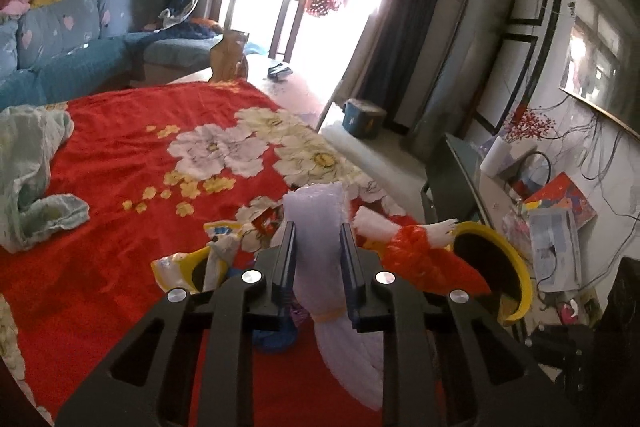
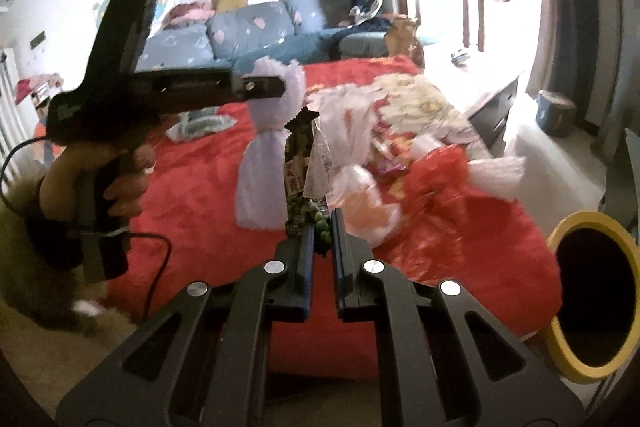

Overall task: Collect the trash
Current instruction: 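Carry the white bag with the left tool while the right tool carries the packet to the yellow-rimmed bin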

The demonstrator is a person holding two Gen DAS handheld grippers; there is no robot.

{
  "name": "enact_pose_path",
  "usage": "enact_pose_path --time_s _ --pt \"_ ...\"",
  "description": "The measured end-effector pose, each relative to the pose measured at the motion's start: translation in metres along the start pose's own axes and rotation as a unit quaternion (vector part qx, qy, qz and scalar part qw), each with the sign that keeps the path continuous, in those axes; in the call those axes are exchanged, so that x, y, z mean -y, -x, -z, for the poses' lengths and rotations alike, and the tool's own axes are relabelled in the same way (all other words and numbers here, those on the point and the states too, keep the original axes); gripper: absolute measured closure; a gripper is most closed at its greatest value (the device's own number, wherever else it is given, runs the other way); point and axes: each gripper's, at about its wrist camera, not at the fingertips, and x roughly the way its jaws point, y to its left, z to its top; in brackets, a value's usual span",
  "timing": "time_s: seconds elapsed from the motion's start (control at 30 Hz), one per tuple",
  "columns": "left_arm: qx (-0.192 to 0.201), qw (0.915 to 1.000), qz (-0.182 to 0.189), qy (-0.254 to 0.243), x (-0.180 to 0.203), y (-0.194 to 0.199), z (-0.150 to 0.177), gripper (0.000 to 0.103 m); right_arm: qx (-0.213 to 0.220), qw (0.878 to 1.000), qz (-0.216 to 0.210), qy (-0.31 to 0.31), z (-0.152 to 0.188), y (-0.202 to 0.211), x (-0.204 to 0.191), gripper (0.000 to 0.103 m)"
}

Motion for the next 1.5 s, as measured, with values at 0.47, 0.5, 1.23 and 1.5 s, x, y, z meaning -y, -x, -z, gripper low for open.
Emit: enact_pose_path --time_s 0.47,0.5,1.23,1.5 --pt "0.012 0.9989 0.034 -0.03 0.055 0.005 -0.009 0.083 0.049 0.995 0.073 -0.045 -0.01 0.038 0.052 0.098" --pt "0.012 0.9987 0.037 -0.033 0.06 0.004 -0.009 0.083 0.05 0.994 0.078 -0.048 -0.01 0.039 0.056 0.098" --pt "-0.028 0.9923 0.09 -0.08 0.141 -0.033 0.009 0.083 0.066 0.975 0.162 -0.14 0.005 0.058 0.134 0.098" --pt "-0.04 0.9903 0.1 -0.088 0.163 -0.046 0.015 0.083 0.061 0.964 0.188 -0.178 0.017 0.064 0.161 0.098"
